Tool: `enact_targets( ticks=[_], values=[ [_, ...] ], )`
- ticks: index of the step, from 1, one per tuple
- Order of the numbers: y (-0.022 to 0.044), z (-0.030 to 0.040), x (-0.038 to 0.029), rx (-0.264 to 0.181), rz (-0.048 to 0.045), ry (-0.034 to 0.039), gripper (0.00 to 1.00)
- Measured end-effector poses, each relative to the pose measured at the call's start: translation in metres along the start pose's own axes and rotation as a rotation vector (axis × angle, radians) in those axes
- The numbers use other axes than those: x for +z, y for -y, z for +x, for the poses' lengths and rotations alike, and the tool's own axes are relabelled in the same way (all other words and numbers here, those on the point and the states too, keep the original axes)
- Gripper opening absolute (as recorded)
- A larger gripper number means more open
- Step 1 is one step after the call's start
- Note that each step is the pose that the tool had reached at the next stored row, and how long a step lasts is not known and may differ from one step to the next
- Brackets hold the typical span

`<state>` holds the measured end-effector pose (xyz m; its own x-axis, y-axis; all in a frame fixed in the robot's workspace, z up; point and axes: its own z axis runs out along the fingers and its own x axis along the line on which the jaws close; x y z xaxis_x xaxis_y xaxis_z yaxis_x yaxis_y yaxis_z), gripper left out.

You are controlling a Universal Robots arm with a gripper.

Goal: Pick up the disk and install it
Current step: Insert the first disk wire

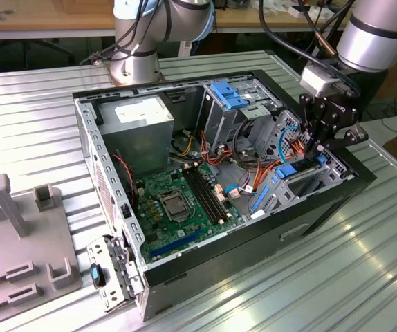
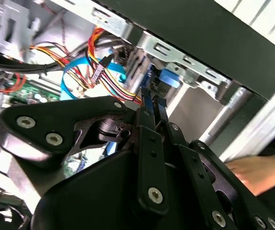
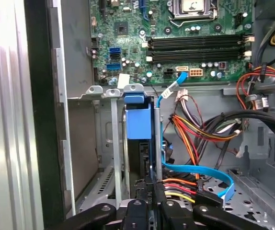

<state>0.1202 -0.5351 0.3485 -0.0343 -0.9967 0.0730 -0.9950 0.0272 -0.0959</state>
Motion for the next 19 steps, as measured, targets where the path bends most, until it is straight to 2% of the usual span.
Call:
enact_targets(
  ticks=[1,2,3,4,10,19],
  values=[
    [0.0,0.0001,-0.0001,0.002,-0.0003,0.0082,0.17],
    [0.0001,0.0018,0.0001,0.002,-0.0005,0.0114,0.17],
    [0.0001,0.0046,0.0004,0.002,-0.0006,0.0196,0.17],
    [0.0002,0.0049,0.0003,-0.002,-0.0004,0.0214,0.17],
    [0.0001,0.0068,0.0006,-0.03,0.0013,0.028,0.17],
    [0.0001,0.0102,0.001,-0.032,0.0015,0.029,0.17]
  ],
)
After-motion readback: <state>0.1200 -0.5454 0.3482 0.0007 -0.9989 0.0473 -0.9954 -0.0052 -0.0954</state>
